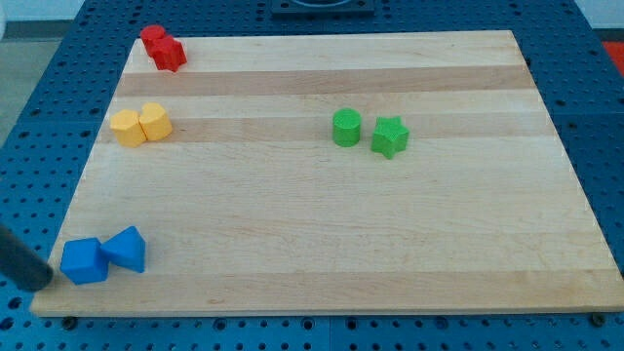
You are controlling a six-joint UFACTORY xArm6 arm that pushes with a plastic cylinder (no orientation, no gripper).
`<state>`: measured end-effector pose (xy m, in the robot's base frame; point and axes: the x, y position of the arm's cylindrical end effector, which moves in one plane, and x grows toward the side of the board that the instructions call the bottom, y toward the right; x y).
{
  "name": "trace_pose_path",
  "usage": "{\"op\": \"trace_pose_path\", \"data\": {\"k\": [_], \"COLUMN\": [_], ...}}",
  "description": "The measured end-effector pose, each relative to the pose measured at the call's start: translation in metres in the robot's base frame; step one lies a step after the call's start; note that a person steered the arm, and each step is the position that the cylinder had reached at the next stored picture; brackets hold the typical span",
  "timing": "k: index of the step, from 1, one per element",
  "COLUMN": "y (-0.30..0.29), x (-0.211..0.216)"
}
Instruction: Move blue cube along with blue triangle to the center
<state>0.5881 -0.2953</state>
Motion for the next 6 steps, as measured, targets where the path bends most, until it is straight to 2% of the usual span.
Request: {"op": "trace_pose_path", "data": {"k": [2, 5, 6], "y": [0.101, 0.252, 0.27], "x": [-0.009, -0.101, -0.113]}}
